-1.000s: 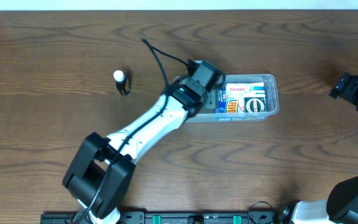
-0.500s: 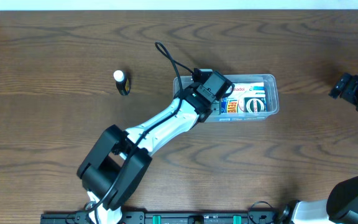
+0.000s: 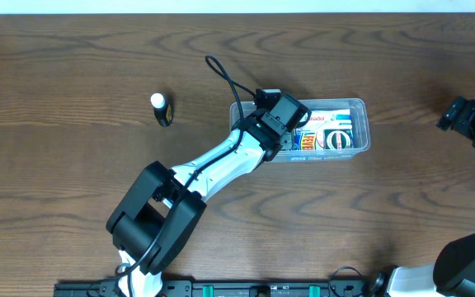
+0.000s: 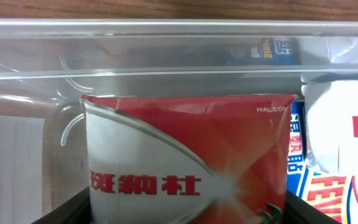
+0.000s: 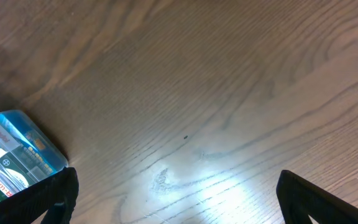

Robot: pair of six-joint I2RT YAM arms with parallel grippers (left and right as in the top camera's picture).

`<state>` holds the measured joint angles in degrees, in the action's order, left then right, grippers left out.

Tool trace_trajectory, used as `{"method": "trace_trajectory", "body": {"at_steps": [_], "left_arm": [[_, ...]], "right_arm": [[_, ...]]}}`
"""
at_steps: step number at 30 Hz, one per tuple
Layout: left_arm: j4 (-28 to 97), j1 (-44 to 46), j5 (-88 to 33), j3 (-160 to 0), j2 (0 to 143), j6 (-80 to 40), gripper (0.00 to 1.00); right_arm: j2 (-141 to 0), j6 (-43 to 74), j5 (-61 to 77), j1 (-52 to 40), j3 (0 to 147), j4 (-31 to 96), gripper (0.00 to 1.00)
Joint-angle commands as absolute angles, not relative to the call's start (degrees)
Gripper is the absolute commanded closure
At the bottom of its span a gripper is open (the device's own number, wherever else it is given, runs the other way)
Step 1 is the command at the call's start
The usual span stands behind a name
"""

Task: Pack container
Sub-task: 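Lower the red box into the container's left side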

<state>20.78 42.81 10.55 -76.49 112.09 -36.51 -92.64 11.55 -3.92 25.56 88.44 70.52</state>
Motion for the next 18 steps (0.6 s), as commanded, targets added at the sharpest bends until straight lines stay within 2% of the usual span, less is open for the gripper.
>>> {"method": "trace_trajectory", "body": {"at_steps": [1,9,15,16,18], "left_arm": [[21.37,42.57,11.84,-77.76,112.53,-37.36,0.22],[22.39,42.54,11.86,-77.76,112.53,-37.10,0.19],[21.80,41.45,11.88,-77.76,112.51,-34.48,0.25],[21.80,41.25,11.92,-77.76,112.51,-34.30,0.28],[21.82,40.62,12.71,-77.76,112.51,-34.30,0.56]], "right_arm": [[-92.49,12.19,-4.49,25.87,89.12,70.48,0.01],[-92.49,12.19,-4.49,25.87,89.12,70.48,0.01],[-92.49,12.19,-4.49,25.87,89.12,70.48,0.01],[-92.49,12.19,-4.49,25.87,89.12,70.48,0.01],[-92.49,12.19,-4.49,25.87,89.12,70.48,0.01]]}}
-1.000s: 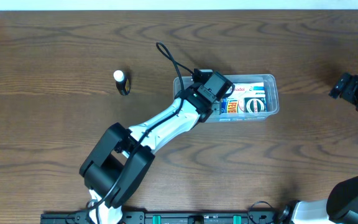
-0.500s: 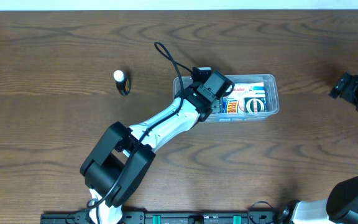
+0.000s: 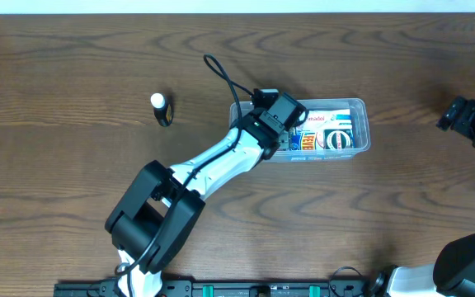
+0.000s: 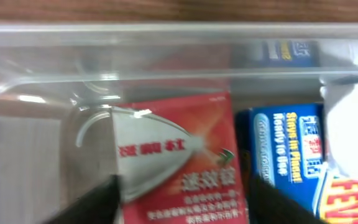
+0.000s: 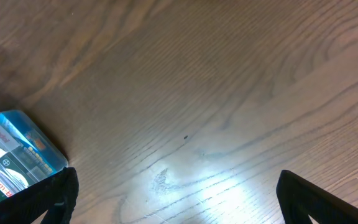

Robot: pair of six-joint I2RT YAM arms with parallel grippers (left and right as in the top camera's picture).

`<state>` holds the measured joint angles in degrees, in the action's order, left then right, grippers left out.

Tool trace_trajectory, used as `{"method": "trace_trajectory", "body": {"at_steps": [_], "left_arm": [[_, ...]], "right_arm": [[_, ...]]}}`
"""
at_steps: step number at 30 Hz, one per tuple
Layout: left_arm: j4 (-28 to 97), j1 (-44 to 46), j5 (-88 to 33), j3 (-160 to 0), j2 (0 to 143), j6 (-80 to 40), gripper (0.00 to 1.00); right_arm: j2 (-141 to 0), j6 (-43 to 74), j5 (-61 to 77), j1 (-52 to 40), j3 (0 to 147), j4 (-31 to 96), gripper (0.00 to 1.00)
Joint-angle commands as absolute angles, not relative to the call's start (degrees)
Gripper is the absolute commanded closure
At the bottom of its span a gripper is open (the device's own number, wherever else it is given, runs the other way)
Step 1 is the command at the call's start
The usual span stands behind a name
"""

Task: Pack container
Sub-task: 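Lower the red box into the container's left side, then open left gripper and move it left toward the brown bottle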

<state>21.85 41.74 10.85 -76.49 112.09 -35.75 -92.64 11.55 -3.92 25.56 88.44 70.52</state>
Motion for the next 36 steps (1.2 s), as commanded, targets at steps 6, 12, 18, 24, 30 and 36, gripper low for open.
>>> {"method": "trace_trajectory", "body": {"at_steps": [6,12,18,24,30,36], "left_arm": [[22.20,38.89,13.15,-77.76,112.51,-34.35,0.95],[24.16,38.85,16.62,-77.76,112.53,-34.33,0.94],[25.91,38.85,18.72,-77.76,113.40,-34.33,0.94],[25.96,38.85,18.70,-77.76,116.62,-33.76,0.94],[25.23,38.85,18.50,-77.84,116.60,-33.04,0.94],[25.02,38.92,15.97,-77.87,116.57,-32.71,0.94]], "right_arm": [[-92.49,12.19,-4.49,25.87,89.12,70.48,0.01],[-92.49,12.19,-4.49,25.87,89.12,70.48,0.01],[-92.49,12.19,-4.49,25.87,89.12,70.48,0.01],[-92.49,12.19,-4.49,25.87,89.12,70.48,0.01],[-92.49,12.19,-4.49,25.87,89.12,70.48,0.01],[-92.49,12.19,-4.49,25.87,89.12,70.48,0.01]]}}
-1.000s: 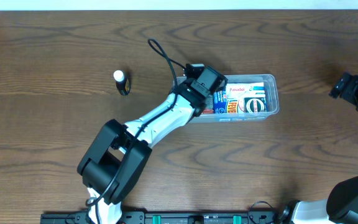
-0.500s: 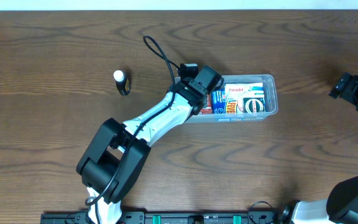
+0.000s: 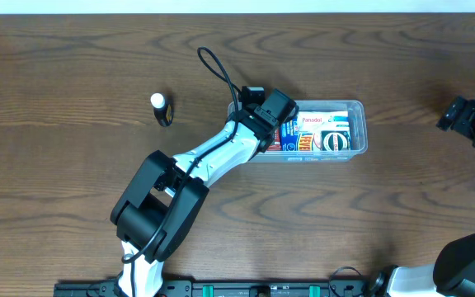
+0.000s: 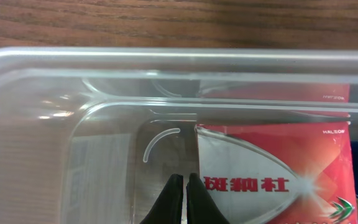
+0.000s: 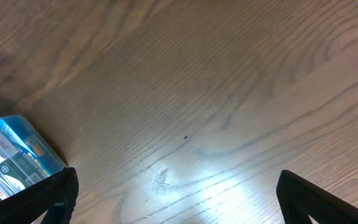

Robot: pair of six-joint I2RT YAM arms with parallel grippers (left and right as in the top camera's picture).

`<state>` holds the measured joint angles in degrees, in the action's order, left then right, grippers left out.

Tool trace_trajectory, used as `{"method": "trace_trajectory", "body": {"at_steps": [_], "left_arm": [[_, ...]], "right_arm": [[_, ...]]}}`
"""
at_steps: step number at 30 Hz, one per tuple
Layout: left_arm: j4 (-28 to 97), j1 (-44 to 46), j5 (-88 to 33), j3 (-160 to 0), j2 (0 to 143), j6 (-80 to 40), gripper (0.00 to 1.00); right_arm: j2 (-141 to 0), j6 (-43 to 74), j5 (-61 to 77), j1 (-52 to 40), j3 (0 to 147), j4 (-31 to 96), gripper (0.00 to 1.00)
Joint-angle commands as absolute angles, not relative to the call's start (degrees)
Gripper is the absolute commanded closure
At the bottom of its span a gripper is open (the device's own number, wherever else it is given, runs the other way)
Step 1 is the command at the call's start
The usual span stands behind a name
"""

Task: Pack container
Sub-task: 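Open left gripper and move it left toward the brown bottle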

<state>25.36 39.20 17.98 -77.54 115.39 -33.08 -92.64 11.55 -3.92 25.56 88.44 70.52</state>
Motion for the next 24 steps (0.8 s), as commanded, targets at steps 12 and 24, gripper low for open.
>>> {"method": "trace_trajectory", "body": {"at_steps": [12,24], "left_arm": [[23.97,38.92,14.39,-78.19,114.41,-28.91,0.94],[25.91,38.89,14.44,-78.28,103.18,-24.67,0.94]], "right_arm": [[-92.49,12.19,-4.49,25.87,89.12,70.48,0.01],[-92.49,12.19,-4.49,25.87,89.12,70.48,0.01]]}}
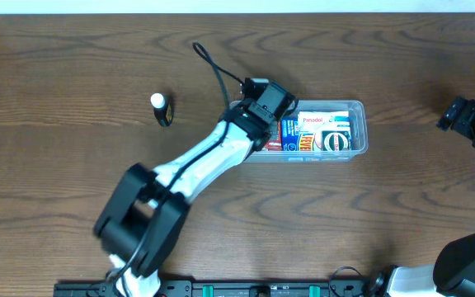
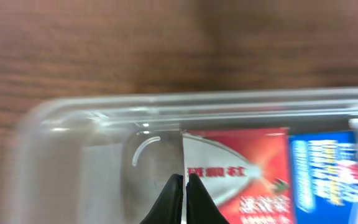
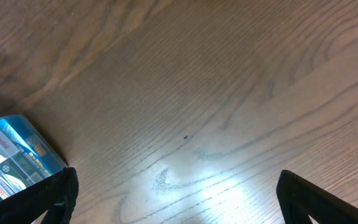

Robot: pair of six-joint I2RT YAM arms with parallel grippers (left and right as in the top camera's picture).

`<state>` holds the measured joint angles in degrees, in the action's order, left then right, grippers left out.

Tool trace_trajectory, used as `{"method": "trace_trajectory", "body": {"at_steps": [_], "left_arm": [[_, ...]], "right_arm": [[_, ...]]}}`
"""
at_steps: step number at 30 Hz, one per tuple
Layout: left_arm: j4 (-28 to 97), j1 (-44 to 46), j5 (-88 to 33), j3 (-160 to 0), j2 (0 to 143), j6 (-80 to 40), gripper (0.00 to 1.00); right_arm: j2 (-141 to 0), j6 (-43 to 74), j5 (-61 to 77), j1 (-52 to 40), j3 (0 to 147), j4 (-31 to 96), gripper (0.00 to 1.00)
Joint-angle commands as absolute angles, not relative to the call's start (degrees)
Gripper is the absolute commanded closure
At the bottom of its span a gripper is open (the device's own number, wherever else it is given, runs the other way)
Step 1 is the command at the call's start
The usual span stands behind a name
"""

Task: Pack container
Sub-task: 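Open left gripper and move it left toward the brown bottle, then lower left gripper over the white-capped bottle and grasp it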

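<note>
A clear plastic container (image 1: 359, 148) lies right of the table's middle, holding medicine boxes. In the left wrist view a red and silver box (image 2: 235, 162) lies flat in the container's (image 2: 104, 102) left end, with a blue box (image 2: 319, 171) beside it. My left gripper (image 2: 184, 178) is shut with nothing in it, its tips over the red box's left edge. My right gripper (image 3: 176, 199) stands open over bare wood at the far right, holding nothing, with the container's corner (image 3: 17, 149) at the left of its view.
A small white-capped object (image 1: 157, 101) with a black loop (image 1: 165, 118) beside it lies on the wooden table left of the container. The left arm's black cable (image 1: 217, 70) arcs behind the wrist. A white box (image 1: 316, 120) and a round tin (image 1: 335, 140) fill the container's right part.
My left gripper, still shut, has drawn back from the container, so more of the rim, the table behind it and the blue box show. The right arm has not moved.
The red box first stood between my left fingers in the container's left end. Then it lay flat with the fingers spread wide on either side of it. Later the gripper was shut and empty at the box's left edge, and now sits farther back.
</note>
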<state>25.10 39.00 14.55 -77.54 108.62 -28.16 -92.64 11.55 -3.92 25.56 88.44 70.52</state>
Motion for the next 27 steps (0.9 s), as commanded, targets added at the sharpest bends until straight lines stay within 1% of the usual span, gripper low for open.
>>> {"method": "trace_trajectory", "body": {"at_steps": [1,3,6,8,12,17,23,24,26,27], "left_arm": [[26.68,38.81,14.57,-78.30,101.25,-22.72,0.94],[28.23,38.41,14.63,-78.32,97.80,-18.96,0.94],[31.83,36.32,14.61,-78.81,92.71,-17.56,0.94],[35.07,33.80,14.55,-79.77,89.67,-16.84,0.95],[39.86,27.24,14.37,-82.39,85.56,-11.35,0.94],[40.64,18.92,13.91,-84.62,84.58,-2.55,0.94],[40.01,10.52,12.67,-84.62,86.46,-1.69,0.94],[39.72,9.50,10.96,-84.62,86.94,-1.69,0.94],[39.00,7.55,5.91,-84.62,88.16,-1.67,0.89],[38.63,6.74,3.38,-84.62,88.79,-1.67,0.83]], "right_arm": [[-92.49,12.19,-4.49,25.87,89.12,70.48,0.01],[-92.49,12.19,-4.49,25.87,89.12,70.48,0.01],[-92.49,12.19,-4.49,25.87,89.12,70.48,0.01],[-92.49,12.19,-4.49,25.87,89.12,70.50,0.01],[-92.49,12.19,-4.49,25.87,89.12,70.48,0.01],[-92.49,12.19,-4.49,25.87,89.12,70.48,0.01],[-92.49,12.19,-4.49,25.87,89.12,70.48,0.01],[-92.49,12.19,-4.49,25.87,89.12,70.48,0.01],[-92.49,12.19,-4.49,25.87,89.12,70.48,0.01],[-92.49,12.19,-4.49,25.87,89.12,70.48,0.01]]}}
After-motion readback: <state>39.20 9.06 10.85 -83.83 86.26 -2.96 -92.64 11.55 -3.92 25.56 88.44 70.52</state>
